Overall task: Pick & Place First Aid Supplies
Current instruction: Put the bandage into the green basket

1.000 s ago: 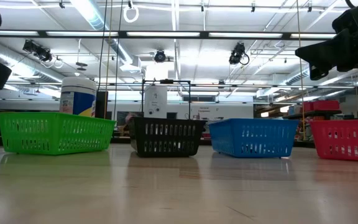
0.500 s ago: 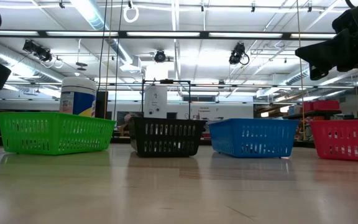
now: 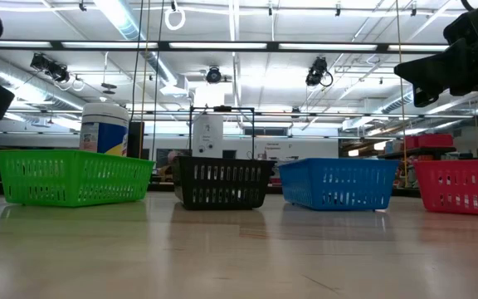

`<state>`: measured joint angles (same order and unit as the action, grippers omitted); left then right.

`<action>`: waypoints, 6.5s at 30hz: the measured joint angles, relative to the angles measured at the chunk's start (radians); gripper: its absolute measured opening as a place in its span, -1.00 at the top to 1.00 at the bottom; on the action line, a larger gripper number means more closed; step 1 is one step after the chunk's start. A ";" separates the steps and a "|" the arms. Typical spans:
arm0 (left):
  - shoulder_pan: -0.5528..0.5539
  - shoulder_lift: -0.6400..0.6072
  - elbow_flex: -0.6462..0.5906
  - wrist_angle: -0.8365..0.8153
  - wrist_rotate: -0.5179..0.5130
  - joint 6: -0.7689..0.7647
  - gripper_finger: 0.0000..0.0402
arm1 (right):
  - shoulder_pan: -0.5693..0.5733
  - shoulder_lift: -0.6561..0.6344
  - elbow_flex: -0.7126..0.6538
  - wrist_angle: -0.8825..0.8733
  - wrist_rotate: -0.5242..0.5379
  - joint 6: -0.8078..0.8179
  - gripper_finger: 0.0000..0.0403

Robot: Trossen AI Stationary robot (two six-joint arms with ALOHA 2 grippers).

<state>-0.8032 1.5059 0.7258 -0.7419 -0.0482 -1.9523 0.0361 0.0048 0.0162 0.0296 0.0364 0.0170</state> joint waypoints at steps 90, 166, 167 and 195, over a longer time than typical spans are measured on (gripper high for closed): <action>0.020 -0.008 0.478 -0.652 -0.110 0.138 0.34 | 0.000 0.000 0.000 0.000 0.000 0.000 0.89; 0.861 -0.007 0.559 -0.712 -0.344 1.138 0.65 | 0.000 0.000 0.000 0.000 0.000 0.000 0.89; 0.876 -0.007 0.559 -0.713 -0.343 1.152 0.71 | 0.000 0.000 0.000 0.000 0.000 0.000 0.89; 1.052 -0.008 0.303 -0.521 -0.184 1.234 0.97 | 0.000 0.000 0.000 0.000 0.000 0.000 0.89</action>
<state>0.2483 1.4982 1.0292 -1.2633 -0.2320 -0.7187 0.0360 0.0048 0.0158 0.0297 0.0364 0.0169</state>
